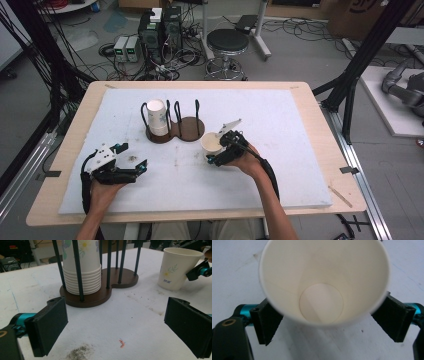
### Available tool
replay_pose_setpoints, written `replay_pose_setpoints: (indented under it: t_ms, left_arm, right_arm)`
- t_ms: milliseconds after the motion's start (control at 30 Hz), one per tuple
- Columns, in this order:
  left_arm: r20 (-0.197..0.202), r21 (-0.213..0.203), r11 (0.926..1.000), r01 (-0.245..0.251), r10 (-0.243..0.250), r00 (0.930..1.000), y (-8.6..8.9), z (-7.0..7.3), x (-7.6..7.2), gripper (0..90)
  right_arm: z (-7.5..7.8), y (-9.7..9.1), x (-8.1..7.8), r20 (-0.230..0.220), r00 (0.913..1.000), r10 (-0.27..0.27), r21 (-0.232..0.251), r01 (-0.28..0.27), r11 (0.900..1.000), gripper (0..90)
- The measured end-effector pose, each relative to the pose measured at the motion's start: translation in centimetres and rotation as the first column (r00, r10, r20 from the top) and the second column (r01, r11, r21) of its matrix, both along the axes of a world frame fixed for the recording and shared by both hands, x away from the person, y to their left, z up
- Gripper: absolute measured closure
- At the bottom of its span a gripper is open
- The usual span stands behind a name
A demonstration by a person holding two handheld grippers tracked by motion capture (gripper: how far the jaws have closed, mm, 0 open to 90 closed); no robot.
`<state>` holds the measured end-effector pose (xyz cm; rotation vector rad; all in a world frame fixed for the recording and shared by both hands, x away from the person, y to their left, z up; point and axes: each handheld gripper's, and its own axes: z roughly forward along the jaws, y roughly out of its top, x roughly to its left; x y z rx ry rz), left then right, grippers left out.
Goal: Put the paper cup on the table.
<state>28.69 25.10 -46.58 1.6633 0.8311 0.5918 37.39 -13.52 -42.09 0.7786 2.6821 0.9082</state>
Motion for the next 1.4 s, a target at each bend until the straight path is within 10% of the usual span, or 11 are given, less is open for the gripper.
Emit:
replay_pose_setpoints:
  t_ms: [500,833,1400]
  left_arm:
    - [0.002,0.004,1.0,0.001,-0.001,1.0,-0.1,0.0,0.0,4.9]
    - [0.009,0.006,1.0,-0.007,0.007,0.9999,-0.1,0.0,-0.1,4.9]
    - [0.013,0.0,0.9999,-0.013,0.013,0.9998,-0.1,0.0,-0.2,4.9]
  right_arm:
    - [-0.1,-7.1,-4.5,0.126,0.9852,-0.116,0.183,0.092,0.9789,15.0]
    - [-1.2,-12.1,-5.6,0.169,0.9533,-0.25,0.295,0.193,0.9357,15.3]
    - [-2.9,-13.5,-4.9,0.187,0.937,-0.295,0.369,0.212,0.9051,16.2]
